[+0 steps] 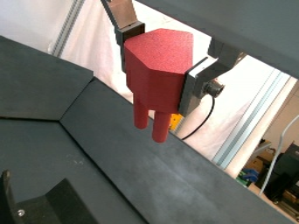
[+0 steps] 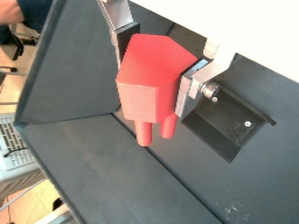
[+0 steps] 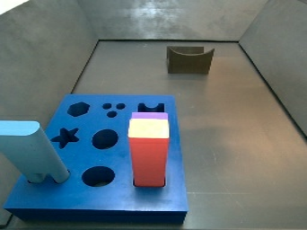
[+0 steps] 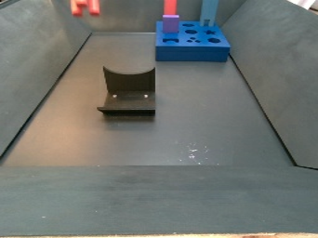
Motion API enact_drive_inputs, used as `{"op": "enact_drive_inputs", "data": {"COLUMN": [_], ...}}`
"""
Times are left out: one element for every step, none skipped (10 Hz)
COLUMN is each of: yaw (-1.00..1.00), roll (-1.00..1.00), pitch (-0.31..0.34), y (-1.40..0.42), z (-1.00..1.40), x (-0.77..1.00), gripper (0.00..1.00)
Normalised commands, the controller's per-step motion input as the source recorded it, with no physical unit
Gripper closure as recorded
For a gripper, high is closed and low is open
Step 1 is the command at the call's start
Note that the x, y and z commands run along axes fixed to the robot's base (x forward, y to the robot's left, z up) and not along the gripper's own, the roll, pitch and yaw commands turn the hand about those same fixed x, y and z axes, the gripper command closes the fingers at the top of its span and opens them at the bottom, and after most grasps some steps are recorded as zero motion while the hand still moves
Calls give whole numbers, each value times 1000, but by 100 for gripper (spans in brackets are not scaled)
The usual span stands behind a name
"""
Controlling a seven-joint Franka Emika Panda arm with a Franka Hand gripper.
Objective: Pick up the 3 prong object. Move up. Place the 3 prong object on the fixture. Regrasp the 3 prong object. Move to above the board. Insert the 3 prong object.
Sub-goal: Move to above the board.
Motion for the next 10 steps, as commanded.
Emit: {"op": "enact_drive_inputs", "data": {"yaw": [79, 73, -54, -56, -54, -52, -53, -57, -60, -68], "roll": [-52, -58, -1000, -1000, -1000, -1000, -1000, -1000, -1000, -1000], "pitch": [64, 61, -58, -77, -106, -127, -141, -154, -165, -175], "y": [-14, -13, -1000, -1000, -1000, -1000, -1000, -1000, -987, -937], "z": [300, 196, 157, 173, 172, 159, 162, 162, 158, 153], "x": [35, 31, -840, -854, -908, -934, -949, -978, -1000, -1000], "gripper": [100, 100, 100, 100, 100, 100, 100, 100, 100, 100]}}
